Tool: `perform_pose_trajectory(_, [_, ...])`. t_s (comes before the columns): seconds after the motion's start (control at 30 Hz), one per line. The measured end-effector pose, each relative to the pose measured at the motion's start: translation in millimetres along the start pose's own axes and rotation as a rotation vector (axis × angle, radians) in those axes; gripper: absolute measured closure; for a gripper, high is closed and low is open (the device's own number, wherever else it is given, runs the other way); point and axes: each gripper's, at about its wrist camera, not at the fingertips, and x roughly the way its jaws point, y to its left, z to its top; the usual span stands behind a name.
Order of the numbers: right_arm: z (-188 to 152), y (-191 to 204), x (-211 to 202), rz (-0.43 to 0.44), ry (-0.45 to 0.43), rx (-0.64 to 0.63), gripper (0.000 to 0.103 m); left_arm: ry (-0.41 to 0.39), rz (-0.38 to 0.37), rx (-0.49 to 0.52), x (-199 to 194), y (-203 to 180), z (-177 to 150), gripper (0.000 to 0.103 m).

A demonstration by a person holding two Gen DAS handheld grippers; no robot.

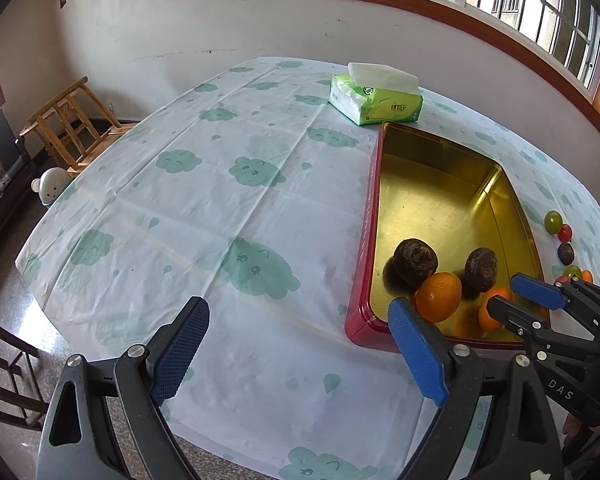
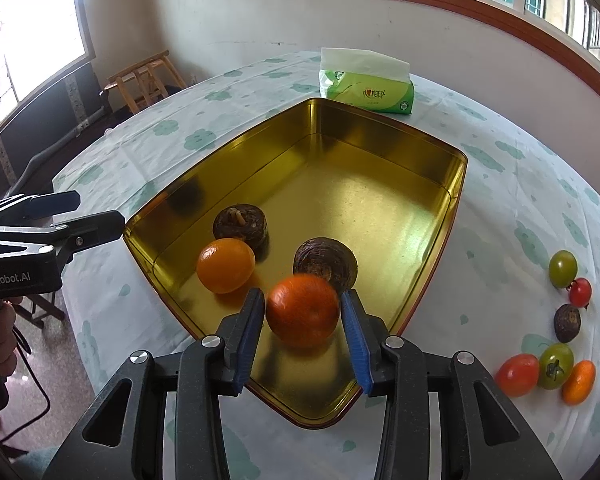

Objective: Organize fruits
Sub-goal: 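Lower the tangerine into the tin with the right tool and open, then grasp another orange tangerine with the right tool while the left tool moves to a red tomato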

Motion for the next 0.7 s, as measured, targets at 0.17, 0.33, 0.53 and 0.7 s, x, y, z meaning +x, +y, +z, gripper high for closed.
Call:
perform_pose_trajectory(0.17, [0.0,-1.8,-4.6,0.003,-0.015,0.008,0.06,0.0,0.001,0.01,-1.1,-2.9,0.1,0.014])
perform_pose_trajectory(0.33, [-1.7,-10.3,-15.6,0.012,-0.051,0.037,0.058,-0.003,-0.002,0.018,-2.5,-7.6,0.7,0.014])
perform_pose_trajectory(0.53, [-8.1,-31.5,-36.8,-0.012,-0.1,0.065,0.053,-0.009,-0.014,0.048,-5.9,-22.1,0.7,0.014])
perform_pose_trajectory(0.7, [-21.6,-62.6,-56.5,-0.058,-0.134,0.119,0.05,-0.018,-0.033,0.076,-10.0,-38.1,3.4,0.014])
